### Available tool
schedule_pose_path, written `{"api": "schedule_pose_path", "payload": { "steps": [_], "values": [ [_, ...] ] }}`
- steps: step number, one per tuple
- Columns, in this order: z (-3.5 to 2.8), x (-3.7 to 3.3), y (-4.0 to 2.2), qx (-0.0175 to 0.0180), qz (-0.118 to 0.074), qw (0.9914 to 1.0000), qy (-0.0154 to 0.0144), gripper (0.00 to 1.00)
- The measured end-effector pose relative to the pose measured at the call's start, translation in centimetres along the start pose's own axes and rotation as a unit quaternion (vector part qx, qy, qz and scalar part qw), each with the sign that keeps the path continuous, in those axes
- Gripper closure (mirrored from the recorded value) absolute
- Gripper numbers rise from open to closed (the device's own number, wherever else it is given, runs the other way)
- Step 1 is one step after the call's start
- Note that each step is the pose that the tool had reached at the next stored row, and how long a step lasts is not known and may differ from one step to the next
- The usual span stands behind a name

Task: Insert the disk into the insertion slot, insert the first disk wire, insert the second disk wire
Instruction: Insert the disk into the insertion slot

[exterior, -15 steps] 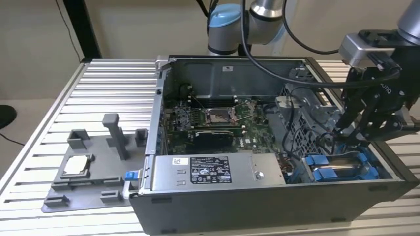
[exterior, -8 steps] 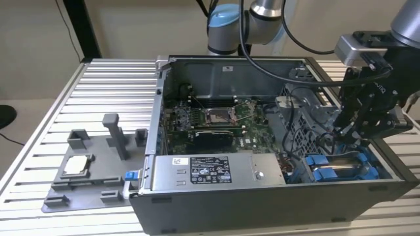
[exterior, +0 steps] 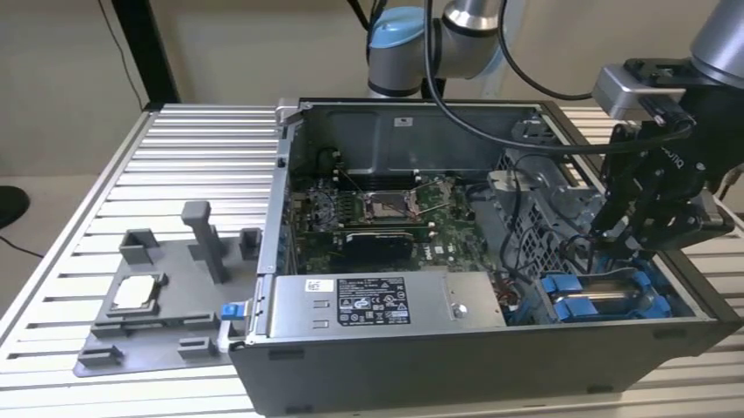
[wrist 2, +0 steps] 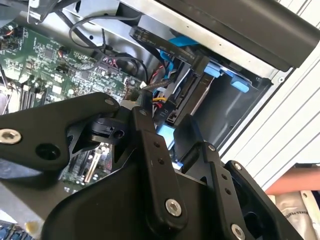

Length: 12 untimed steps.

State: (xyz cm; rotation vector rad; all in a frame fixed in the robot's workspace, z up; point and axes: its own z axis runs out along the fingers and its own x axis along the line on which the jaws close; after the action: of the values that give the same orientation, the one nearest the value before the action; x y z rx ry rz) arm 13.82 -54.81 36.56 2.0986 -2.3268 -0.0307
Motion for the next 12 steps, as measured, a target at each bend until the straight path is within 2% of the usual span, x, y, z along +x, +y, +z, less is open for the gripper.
{"api": "schedule_pose_path", "payload": {
  "steps": [12],
  "values": [
    [0.08, -0.20, 0.02, 0.0007, 0.000, 1.00000, 0.0000, 0.00]
  ]
}}
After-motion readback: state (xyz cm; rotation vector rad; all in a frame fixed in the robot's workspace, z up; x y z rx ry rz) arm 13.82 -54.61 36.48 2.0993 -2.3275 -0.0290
